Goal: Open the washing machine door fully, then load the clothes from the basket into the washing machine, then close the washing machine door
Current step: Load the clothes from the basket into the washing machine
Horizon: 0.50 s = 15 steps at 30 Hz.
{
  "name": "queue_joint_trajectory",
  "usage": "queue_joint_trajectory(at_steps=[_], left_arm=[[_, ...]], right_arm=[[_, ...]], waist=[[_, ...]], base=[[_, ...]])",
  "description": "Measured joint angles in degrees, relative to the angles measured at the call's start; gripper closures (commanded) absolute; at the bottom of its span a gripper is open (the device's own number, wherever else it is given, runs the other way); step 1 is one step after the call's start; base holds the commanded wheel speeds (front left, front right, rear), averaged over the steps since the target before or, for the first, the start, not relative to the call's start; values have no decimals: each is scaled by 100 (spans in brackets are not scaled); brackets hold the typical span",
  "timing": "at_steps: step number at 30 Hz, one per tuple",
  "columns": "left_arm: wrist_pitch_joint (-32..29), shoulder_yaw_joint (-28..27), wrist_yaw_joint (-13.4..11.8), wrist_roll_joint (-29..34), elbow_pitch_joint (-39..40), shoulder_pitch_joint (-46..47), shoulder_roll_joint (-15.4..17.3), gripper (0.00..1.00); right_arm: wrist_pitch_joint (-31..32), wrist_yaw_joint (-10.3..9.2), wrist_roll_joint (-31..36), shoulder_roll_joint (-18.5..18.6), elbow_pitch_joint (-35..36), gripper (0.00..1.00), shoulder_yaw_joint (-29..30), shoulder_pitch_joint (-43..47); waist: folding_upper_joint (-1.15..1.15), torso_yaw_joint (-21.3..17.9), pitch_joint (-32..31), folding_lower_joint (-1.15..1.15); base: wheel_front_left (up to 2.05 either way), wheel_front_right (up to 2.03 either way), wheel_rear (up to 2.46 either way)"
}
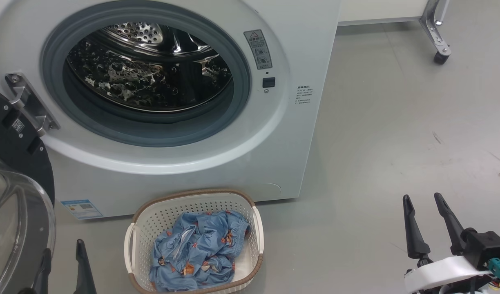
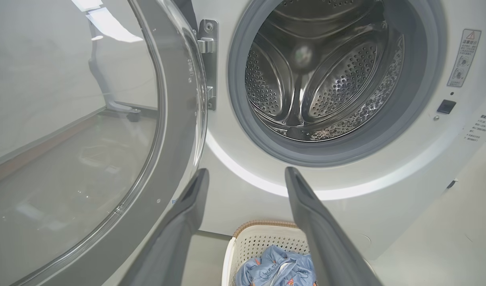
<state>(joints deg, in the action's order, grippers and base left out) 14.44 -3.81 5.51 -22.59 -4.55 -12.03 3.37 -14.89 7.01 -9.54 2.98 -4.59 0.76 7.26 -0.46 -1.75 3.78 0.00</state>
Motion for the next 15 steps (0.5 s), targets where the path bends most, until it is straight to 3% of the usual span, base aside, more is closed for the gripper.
queue_joint_trajectory(at_steps=[15], left_arm=[[0,138,9,54,-56,-1,-8,0]], right_arm=[[0,0,0,-20,12,0,-141,-10]], waist=[[0,-119,116,0]], base=[[0,0,0]])
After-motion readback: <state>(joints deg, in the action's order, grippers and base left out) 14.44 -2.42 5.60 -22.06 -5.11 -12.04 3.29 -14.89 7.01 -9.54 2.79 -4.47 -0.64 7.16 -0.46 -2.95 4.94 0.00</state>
